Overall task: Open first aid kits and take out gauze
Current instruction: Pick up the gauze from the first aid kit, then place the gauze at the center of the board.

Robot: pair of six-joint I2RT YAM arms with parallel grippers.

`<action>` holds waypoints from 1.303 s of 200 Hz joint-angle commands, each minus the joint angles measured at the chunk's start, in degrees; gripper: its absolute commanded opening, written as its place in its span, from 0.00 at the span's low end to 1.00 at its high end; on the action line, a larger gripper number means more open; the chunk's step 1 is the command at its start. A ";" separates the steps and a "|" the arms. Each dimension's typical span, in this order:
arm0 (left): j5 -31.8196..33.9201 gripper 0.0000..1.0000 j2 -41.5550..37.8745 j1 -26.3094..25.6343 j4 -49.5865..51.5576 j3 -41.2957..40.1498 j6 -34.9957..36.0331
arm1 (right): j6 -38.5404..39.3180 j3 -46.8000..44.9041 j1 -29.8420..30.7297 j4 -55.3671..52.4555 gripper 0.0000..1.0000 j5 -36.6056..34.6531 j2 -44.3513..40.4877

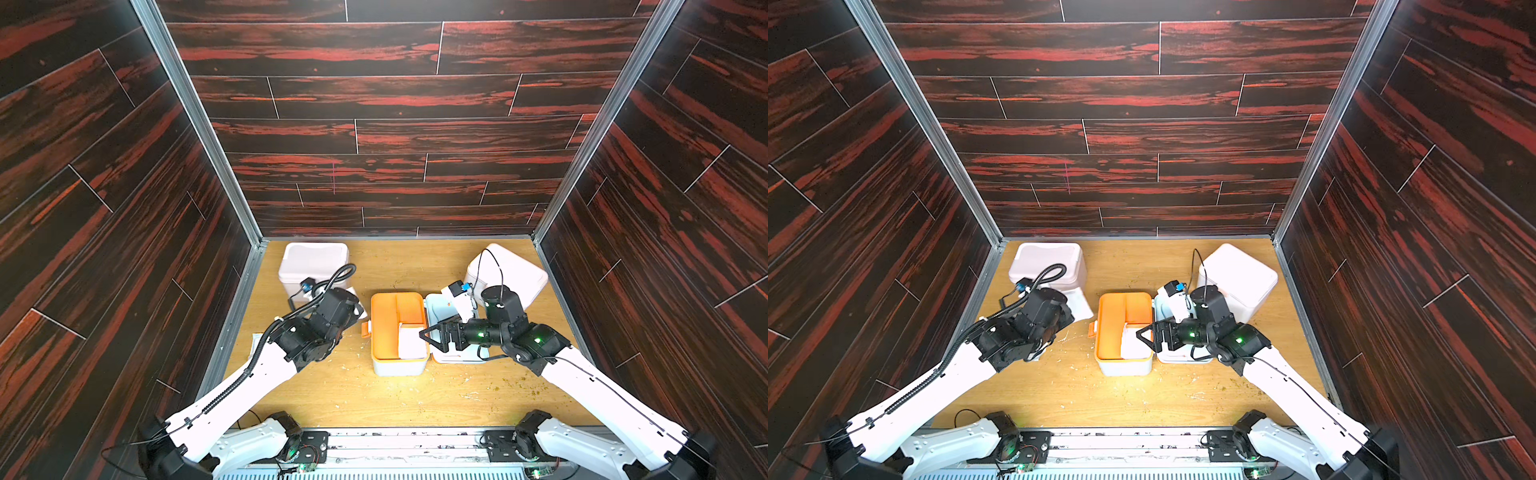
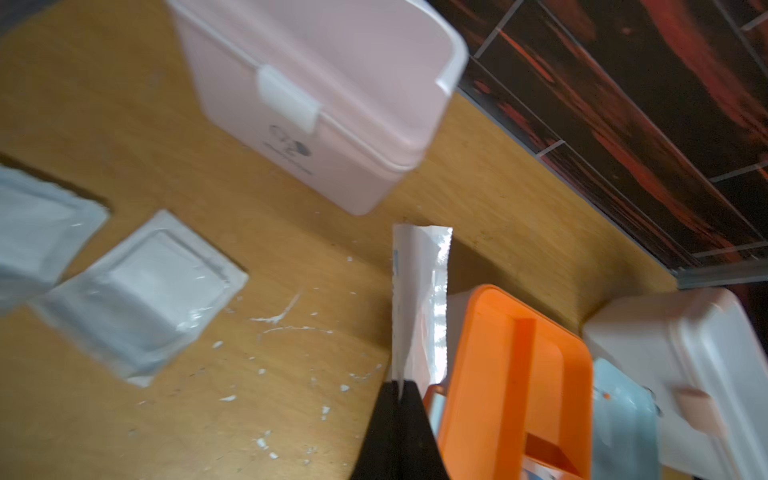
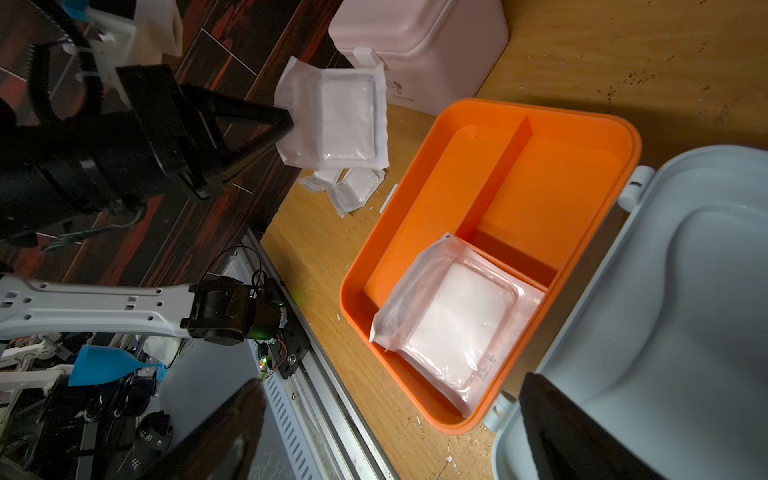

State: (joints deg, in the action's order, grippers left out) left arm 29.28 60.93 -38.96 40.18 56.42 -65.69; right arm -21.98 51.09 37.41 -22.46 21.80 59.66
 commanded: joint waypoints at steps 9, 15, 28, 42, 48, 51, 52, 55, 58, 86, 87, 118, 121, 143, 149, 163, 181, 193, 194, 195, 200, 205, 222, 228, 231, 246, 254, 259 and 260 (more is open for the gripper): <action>13.18 0.00 -6.53 0.33 12.85 -5.14 -14.70 | 1.15 2.79 1.56 -0.37 0.99 -0.62 2.83; 14.40 0.00 -7.93 0.45 13.60 -6.59 -16.24 | 1.19 3.25 1.88 -0.64 0.99 -0.71 3.34; 16.86 0.00 -11.41 0.89 15.86 -8.96 -19.27 | 1.30 4.19 2.50 -1.07 0.99 -0.79 4.39; 18.21 0.00 -14.90 2.37 19.29 -10.85 -22.00 | 1.23 5.24 3.14 -1.57 0.99 -1.15 5.42; 18.71 0.00 -16.46 3.22 20.94 -11.57 -23.08 | 1.23 5.68 3.47 -1.71 0.99 -1.24 5.84; 19.03 0.00 -17.24 3.64 21.63 -11.98 -23.64 | 1.23 5.94 3.69 -1.78 0.99 -1.24 6.09; 19.13 0.00 -17.51 3.77 21.92 -12.14 -23.80 | 1.19 5.99 3.71 -1.79 0.99 -1.28 6.17; 19.36 0.00 -18.39 4.18 22.51 -12.57 -24.27 | 1.15 6.19 3.79 -1.84 0.99 -1.36 6.39; 19.53 0.00 -19.05 4.62 23.11 -12.90 -24.75 | 1.10 6.44 4.01 -1.88 0.99 -1.41 6.61; 20.08 0.00 -26.18 9.36 27.80 -15.37 -25.66 | 0.80 8.49 5.38 -2.80 0.99 -1.41 8.95; 20.05 0.00 -26.32 9.61 27.86 -15.37 -25.55 | 0.71 8.54 5.39 -2.83 0.99 -1.41 9.06; 15.98 0.00 -26.98 17.22 29.08 -15.53 -21.06 | 0.54 10.83 7.27 -3.72 0.99 -3.96 11.47; 15.55 0.00 -26.78 17.86 28.97 -15.62 -20.73 | 0.55 11.01 7.43 -3.78 0.99 -3.96 11.74; 13.00 0.00 -24.87 22.08 28.55 -15.95 -19.33 | 0.57 12.63 8.69 -4.68 0.99 -4.75 13.18; 12.54 0.00 -24.59 23.06 28.54 -16.08 -19.02 | 0.66 13.04 9.03 -5.02 0.99 -4.96 13.55; 11.69 0.00 -24.19 25.95 28.78 -16.49 -18.32 | 0.66 13.81 9.83 -5.62 0.99 -5.73 13.89; 8.96 0.00 -23.62 30.87 29.35 -17.26 -17.37 | 0.69 14.54 10.38 -6.26 0.99 -6.04 14.47; 7.48 0.00 -23.46 34.06 29.83 -18.10 -17.10 | 0.79 14.90 10.58 -6.88 0.99 -6.37 14.85; 7.38 0.00 -23.47 34.36 29.85 -18.19 -17.10 | 0.79 14.99 10.58 -6.94 0.99 -6.40 14.86; 7.33 0.00 -23.48 34.50 29.86 -18.23 -17.10 | 0.84 15.04 10.62 -6.96 0.99 -6.41 14.87; 6.79 0.00 -23.48 35.94 30.28 -18.62 -17.10 | 0.87 15.23 10.73 -7.11 0.99 -6.38 15.03; 6.14 0.00 -23.60 37.25 30.39 -18.94 -16.73 | 0.88 15.29 10.85 -7.20 0.99 -6.49 15.11; 3.88 0.00 -24.01 41.15 29.11 -20.26 -14.74 | 0.82 15.61 10.94 -7.61 0.99 -6.78 15.42; 2.88 0.00 -24.05 42.32 28.20 -20.85 -13.81 | 0.84 15.62 11.00 -7.61 0.99 -6.81 15.50; 2.43 0.00 -24.02 42.76 27.78 -21.09 -13.62 | 0.71 15.66 11.02 -7.60 0.99 -6.84 15.49; 1.37 0.00 -23.22 44.80 26.41 -22.42 -12.94 | 0.69 15.94 11.18 -7.77 0.99 -6.94 15.80; 0.85 0.00 -22.53 45.70 25.68 -22.99 -12.81 | 0.63 15.97 11.28 -7.78 0.99 -7.07 15.92; 0.26 0.00 -22.00 46.26 25.49 -23.26 -12.80 | 0.58 16.05 11.35 -7.74 0.99 -7.17 16.01; 0.17 0.00 -21.91 46.39 25.48 -23.32 -12.71 | 0.60 16.05 11.36 -7.76 0.99 -7.23 16.06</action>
State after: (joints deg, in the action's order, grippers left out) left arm 32.25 37.23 5.08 66.61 34.81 -79.85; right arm -21.80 65.49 48.14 -29.08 15.35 74.26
